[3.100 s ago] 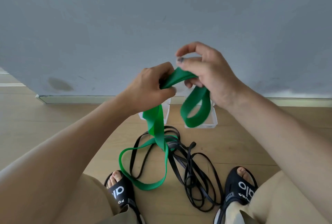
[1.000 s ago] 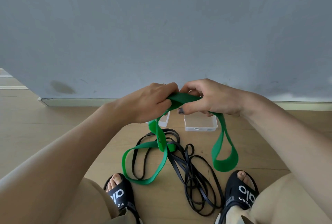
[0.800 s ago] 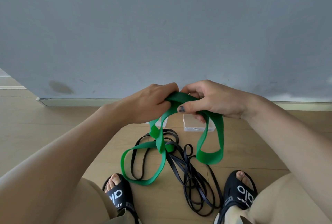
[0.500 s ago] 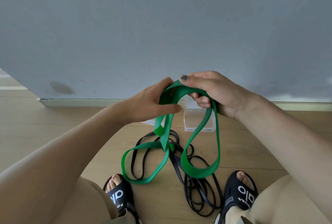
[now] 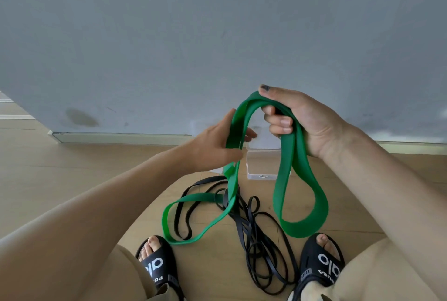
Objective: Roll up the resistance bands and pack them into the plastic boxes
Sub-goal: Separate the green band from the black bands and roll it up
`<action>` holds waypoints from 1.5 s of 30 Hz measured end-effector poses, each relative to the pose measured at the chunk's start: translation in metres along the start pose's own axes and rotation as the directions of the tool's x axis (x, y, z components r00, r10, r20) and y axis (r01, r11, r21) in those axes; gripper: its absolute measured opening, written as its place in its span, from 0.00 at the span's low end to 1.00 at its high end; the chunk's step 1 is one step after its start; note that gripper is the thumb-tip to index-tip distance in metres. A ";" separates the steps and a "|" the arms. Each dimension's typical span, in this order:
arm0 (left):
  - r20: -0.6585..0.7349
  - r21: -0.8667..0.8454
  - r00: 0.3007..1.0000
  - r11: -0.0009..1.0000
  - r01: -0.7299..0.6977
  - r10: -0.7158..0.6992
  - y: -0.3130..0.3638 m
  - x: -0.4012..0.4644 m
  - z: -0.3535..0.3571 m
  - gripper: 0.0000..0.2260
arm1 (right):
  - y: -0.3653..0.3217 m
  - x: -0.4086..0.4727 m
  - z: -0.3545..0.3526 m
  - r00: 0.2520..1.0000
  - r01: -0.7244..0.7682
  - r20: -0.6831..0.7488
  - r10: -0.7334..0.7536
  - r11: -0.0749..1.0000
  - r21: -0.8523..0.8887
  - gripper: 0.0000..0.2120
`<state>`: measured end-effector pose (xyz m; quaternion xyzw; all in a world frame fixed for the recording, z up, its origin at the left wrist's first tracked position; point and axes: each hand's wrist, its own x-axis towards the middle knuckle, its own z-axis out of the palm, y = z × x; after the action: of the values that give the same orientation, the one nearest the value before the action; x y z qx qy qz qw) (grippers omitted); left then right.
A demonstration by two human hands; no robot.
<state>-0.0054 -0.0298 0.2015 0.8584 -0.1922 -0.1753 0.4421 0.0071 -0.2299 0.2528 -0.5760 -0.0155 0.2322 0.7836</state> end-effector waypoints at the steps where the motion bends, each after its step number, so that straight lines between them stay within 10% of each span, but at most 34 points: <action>1: 0.043 -0.097 0.999 0.995 0.029 -0.025 0.002 -0.001 0.002 0.29 | 0.000 -0.001 -0.001 1.000 -0.005 0.006 0.005 1.000 0.004 0.13; 8: -0.167 0.133 0.986 0.991 0.007 0.015 0.005 0.004 0.007 0.06 | -0.001 0.000 -0.008 1.000 0.007 -0.011 -0.007 0.999 -0.036 0.10; 13: -0.246 0.252 0.961 0.966 -0.063 0.127 0.006 0.003 -0.028 0.06 | -0.015 -0.005 -0.031 0.999 -0.034 -0.002 0.038 0.883 -0.469 0.04; 18: -0.174 0.454 0.933 0.867 -0.208 0.315 0.005 0.002 -0.025 0.05 | -0.003 -0.005 -0.017 0.977 -0.046 0.143 0.160 0.809 -0.586 0.17; 23: -0.198 0.417 0.925 0.881 -0.221 0.326 0.016 0.003 -0.016 0.05 | 0.020 0.007 0.006 0.995 0.097 0.074 -0.062 0.652 -0.752 0.25; 35: -0.125 -0.082 0.991 0.995 -0.055 0.044 0.004 0.007 -0.003 0.10 | -0.006 0.007 0.013 0.963 0.266 0.000 -0.269 0.953 -0.146 0.15; 45: -0.058 0.363 0.985 0.922 -0.130 0.162 -0.018 0.009 -0.003 0.13 | -0.024 -0.005 -0.015 0.991 0.135 -0.012 -0.135 0.975 0.177 0.15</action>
<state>0.0069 -0.0223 0.1874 0.9146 -0.2650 -0.0661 0.2982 0.0149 -0.2504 0.2708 -0.5015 -0.0336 0.1789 0.8458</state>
